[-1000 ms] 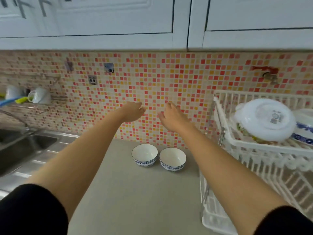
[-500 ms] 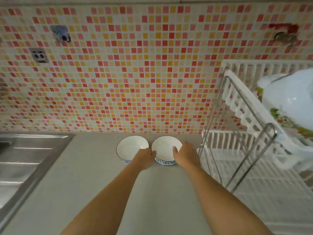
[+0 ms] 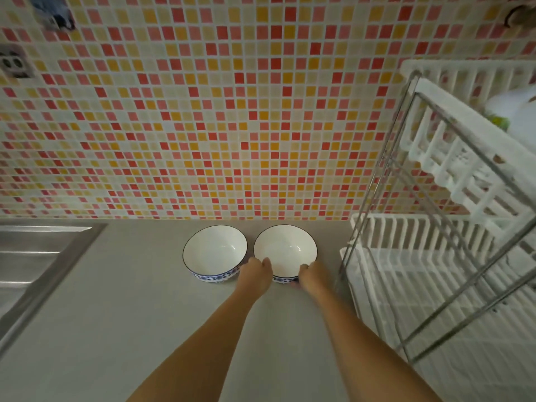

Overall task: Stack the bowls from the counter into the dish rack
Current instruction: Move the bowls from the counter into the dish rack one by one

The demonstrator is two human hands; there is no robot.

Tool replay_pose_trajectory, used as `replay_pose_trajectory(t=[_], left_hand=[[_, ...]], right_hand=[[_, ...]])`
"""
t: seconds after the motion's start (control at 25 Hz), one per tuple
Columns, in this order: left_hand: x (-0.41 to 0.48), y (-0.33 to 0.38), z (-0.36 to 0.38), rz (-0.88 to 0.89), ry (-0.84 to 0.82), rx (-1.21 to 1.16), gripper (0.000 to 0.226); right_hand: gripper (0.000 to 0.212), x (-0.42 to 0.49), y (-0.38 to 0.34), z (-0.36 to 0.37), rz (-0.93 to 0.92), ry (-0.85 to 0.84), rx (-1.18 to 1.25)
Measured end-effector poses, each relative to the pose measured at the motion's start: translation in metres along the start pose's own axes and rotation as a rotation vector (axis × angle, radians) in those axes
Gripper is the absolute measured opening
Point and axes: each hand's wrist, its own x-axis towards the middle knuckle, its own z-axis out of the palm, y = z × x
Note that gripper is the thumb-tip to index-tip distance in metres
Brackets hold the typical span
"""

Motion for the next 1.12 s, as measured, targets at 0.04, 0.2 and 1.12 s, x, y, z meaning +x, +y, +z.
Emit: replay_pose_trajectory(t=[0.04,0.2,1.12], left_hand=[[-0.001,0.002,-0.002,-0.004,-0.002,0.006,0.048],[-0.014,0.019,-0.029,0.020,0.046,0.001,0.046],[-0.240,0.128,-0.218,0.844,0.563,-0.421,0.037]], right_hand=[[0.030,-0.005,-0.001,0.000,-0.001,0.031,0.001],[0.031,-0.039,-0.016,-0.016,-0.131,0.136,0.049],[0.058,-0.312,-0.152,-0.206,-1.058,0.054,0.077]])
